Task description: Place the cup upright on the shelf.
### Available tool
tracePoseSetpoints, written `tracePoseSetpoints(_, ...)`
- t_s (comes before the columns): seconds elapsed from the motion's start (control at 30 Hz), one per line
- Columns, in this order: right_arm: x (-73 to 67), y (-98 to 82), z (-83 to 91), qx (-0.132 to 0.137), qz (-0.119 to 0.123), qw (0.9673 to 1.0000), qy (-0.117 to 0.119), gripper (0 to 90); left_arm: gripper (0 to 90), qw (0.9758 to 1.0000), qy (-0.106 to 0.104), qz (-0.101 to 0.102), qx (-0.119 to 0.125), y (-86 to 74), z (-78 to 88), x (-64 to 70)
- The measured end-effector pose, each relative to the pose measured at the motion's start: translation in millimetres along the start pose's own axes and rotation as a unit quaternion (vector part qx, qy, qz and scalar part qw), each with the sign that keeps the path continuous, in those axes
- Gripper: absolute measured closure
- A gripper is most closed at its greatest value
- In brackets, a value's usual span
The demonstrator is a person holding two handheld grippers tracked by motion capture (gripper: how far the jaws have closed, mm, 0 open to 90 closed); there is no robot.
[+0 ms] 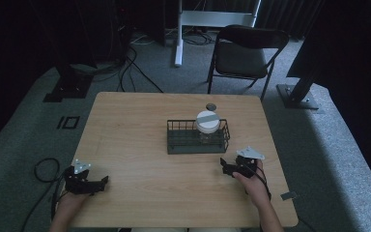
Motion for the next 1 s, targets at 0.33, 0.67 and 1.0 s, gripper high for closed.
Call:
tracePoseSetpoints(0.33,8.0,-13.8,-2.4,-0.02,0.006,0.9997,0.013,12.0,0.2,1.0,0.0,0.0,0.0,0.0,0.0,0.0)
tracePoseSetpoints(0.67,16.7,-22.5,-0.5,-0.04,0.021,0.9987,0.023,12.0,0.1,1.0,0.0,0.0,0.0,0.0,0.0,0.0)
tracePoseSetpoints(1.0,21.8,-32.5,-0.6,-0.065,0.044,0.9963,0.036,12.9,0.2,1.0,0.0,0.0,0.0,0.0,0.0,0.0)
Point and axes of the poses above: each handheld gripper's, and its own axes: z roughly backward along the jaws, y roughly out of its top, x roughly to its right, the point moved 6 cm from there along -z, roughly forward along the jaws, and after that the axes turned 12 degrees about -x, right-handed, at the moved point
